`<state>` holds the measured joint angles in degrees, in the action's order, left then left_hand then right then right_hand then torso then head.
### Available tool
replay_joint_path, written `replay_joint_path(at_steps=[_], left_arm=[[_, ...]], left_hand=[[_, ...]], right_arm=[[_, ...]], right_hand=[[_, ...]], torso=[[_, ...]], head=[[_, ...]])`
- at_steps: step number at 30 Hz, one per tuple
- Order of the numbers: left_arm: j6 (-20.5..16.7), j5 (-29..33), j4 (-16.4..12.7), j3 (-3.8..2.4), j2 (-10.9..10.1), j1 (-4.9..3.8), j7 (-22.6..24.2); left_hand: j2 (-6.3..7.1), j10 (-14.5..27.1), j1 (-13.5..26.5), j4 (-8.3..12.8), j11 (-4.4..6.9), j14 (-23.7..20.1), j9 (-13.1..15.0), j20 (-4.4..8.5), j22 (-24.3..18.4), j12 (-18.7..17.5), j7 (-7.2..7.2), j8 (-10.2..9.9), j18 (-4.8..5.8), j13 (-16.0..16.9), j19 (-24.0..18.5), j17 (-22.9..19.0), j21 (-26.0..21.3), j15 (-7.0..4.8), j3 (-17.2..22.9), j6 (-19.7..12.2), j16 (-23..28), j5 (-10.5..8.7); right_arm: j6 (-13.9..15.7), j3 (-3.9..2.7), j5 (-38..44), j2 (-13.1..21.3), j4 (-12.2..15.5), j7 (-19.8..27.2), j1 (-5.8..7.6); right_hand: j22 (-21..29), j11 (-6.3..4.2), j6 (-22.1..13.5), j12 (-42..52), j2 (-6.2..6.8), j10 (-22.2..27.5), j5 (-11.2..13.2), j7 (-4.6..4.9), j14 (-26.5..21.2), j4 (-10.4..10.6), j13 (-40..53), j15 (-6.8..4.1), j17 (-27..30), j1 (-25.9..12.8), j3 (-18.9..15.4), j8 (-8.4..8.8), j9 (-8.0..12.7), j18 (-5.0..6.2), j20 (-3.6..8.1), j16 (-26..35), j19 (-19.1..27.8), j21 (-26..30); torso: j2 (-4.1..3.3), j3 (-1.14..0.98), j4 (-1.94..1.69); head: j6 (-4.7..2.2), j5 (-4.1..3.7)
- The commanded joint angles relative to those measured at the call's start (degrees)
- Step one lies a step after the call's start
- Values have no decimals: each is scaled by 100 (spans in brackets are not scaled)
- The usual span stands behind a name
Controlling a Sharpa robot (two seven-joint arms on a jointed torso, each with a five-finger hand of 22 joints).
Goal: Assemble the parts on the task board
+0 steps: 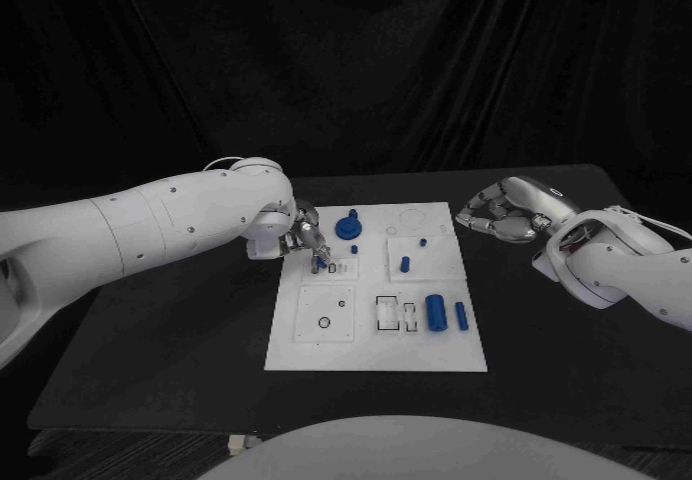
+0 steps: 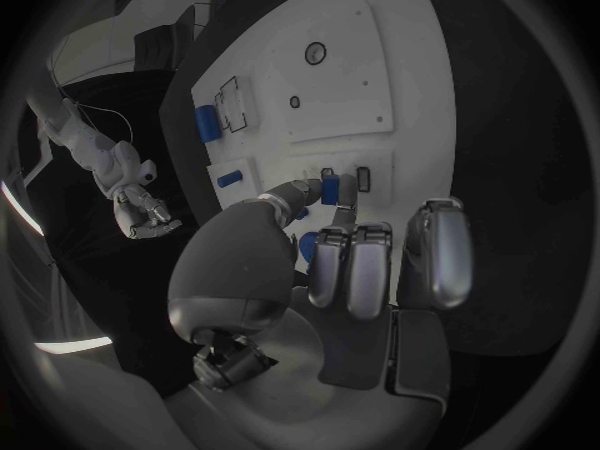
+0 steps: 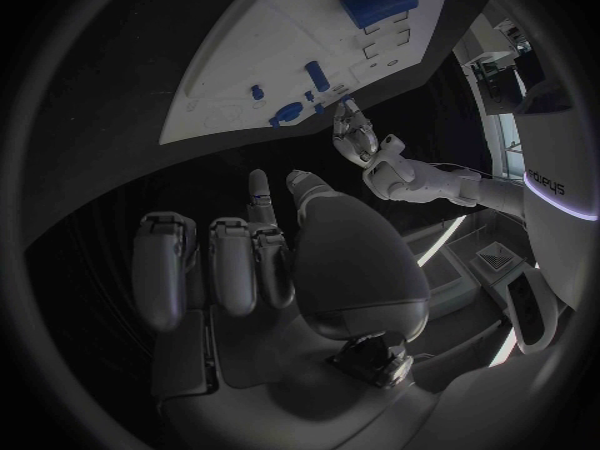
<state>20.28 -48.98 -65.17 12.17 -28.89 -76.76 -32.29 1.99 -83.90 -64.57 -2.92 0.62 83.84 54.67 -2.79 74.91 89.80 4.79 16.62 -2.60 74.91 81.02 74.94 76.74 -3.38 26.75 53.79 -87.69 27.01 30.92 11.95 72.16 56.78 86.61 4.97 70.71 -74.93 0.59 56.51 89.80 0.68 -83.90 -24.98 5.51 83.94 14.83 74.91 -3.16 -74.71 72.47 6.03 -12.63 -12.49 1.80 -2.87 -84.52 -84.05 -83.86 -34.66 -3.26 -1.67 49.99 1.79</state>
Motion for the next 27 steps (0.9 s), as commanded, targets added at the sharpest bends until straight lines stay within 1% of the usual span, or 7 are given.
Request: replay_joint_path(at_steps=[1,5,11,20,25,27], left_arm=[[-100,92,57,-5,57,-16,34],[-297,92,95,-5,115,-2,48],[-467,92,47,-4,127,26,70],[-621,92,-108,-4,83,56,106],[-643,91,-154,-4,75,67,106],[-644,91,-162,-3,73,77,105]], left_hand=[[-10,-610,67,288,38,379,-6,4,1018,20,-168,-25,-87,1509,22,1085,-50,-34,318,188,-7,-8],[-21,-610,95,302,35,371,-16,2,1021,20,-163,-40,-86,1509,22,1074,-53,-31,345,188,0,7],[-28,-610,106,303,33,373,-22,1,1023,20,-160,-48,-86,1509,23,1079,-52,-30,353,185,-2,7],[-40,-610,116,314,31,340,-30,0,1020,20,-158,-60,-89,1509,14,1023,-67,-28,370,182,28,8],[-45,-610,115,327,30,336,-34,-1,1019,20,-158,-66,-90,1509,11,1016,-73,-27,383,182,32,15],[-46,-610,115,332,29,333,-35,-2,1020,20,-157,-67,-89,1509,12,1011,-73,-26,386,183,35,17]], right_arm=[[-17,-4,7,7,12,-100,-13],[-12,-4,7,16,23,-97,-13],[-7,-4,7,19,23,-91,-14],[-16,-4,7,18,8,-77,-31],[-15,-4,7,19,11,-70,-37],[-14,-4,7,22,11,-68,-39]], right_hand=[[-1269,36,-38,20,6,-610,-16,-3,340,-1,1509,19,4,68,33,32,-9,0,-47,24,-263,36],[-1269,36,-37,20,7,-610,-23,-3,339,-5,1509,19,9,73,35,32,-10,0,-46,26,-263,36],[-1268,36,-37,20,8,-610,-32,-3,340,-9,1509,19,4,79,38,32,-10,0,-46,25,-262,38],[-1269,35,-36,20,11,-610,-48,-3,339,-18,1509,18,11,91,45,32,-11,0,-46,27,-262,37],[-1270,36,-36,20,16,-610,-56,-3,338,-21,1509,18,16,94,45,33,-11,-1,-45,29,-263,35],[-1270,36,-36,20,16,-610,-56,-3,338,-21,1509,18,16,94,45,33,-11,-1,-45,29,-263,35]], torso=[[3,1,1],[0,0,-1],[-5,2,1],[-9,3,-1],[-5,1,-4],[-2,0,-7]], head=[[1,-3],[1,-15],[1,-10],[1,-7],[1,0],[1,-11]])
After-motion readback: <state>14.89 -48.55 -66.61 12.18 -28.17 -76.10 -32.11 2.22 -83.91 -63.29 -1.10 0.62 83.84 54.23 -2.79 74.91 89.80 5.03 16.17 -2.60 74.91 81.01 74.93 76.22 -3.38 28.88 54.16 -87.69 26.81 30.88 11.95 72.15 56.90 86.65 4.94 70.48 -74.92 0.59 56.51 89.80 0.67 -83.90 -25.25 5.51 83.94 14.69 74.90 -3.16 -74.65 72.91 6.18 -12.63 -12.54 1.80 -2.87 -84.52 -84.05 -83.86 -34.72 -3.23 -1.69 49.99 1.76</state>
